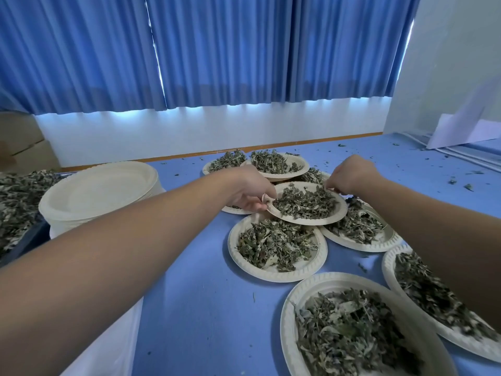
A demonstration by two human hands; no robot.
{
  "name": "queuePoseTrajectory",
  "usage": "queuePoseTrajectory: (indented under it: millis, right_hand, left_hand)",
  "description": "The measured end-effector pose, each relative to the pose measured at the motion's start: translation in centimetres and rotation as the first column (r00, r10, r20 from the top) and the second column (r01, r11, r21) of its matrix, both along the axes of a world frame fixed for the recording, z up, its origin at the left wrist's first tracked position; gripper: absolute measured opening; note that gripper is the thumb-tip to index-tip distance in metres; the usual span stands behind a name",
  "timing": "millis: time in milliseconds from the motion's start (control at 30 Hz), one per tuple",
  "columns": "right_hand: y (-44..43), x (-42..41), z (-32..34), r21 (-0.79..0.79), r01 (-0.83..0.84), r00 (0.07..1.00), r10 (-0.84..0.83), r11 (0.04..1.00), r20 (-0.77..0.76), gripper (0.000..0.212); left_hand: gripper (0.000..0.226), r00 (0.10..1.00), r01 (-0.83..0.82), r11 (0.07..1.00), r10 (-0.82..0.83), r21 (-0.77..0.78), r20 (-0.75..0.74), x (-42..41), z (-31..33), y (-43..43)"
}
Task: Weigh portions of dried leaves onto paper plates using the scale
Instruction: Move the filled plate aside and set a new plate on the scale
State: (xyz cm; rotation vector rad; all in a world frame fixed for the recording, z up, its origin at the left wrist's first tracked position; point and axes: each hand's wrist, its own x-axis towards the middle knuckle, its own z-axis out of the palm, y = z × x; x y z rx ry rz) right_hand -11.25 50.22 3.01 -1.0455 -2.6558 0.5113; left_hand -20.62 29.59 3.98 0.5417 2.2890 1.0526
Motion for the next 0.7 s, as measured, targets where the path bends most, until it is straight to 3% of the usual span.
queuePoseTrajectory:
  millis: [167,300,400,500,700]
  right_hand:
    - [-2.0,0.4,0.9,0.076,0.019,0.985,-0.006,0.997,-0.173,0.013]
    - [-8.8,0.3,3.3,0.202,-0.183,0.923,0.239,0.962,-0.3,0.016]
    - [-15.8,-0.3,5.1,0.318,-0.355,0.861,0.44,0.879,-0.255,0.032]
    - [-21.6,-1.3,6.6,0.36,-0.484,0.804,0.568,0.797,-0.176,0.019]
    - [-29.2,-3.3,7.6,0.356,-0.737,0.567,0.812,0.575,-0.136,0.021]
  left_hand:
    - [0.014,0.995,0.0,0.996,0.009,0.086,-0.101,0.0,1.0,-2.0]
    - [0.013,0.98,0.053,0.982,-0.016,0.181,-0.197,1.0,2.8,-5.0]
    - [0.013,0.945,0.068,0.976,0.004,0.206,-0.328,1.7,4.3,-8.2]
    - [0.029,0.884,0.085,0.989,-0.018,0.122,-0.468,1.9,5.6,-12.7]
    - [0.02,0.802,0.024,0.999,-0.003,0.026,-0.597,0.6,6.3,-23.8]
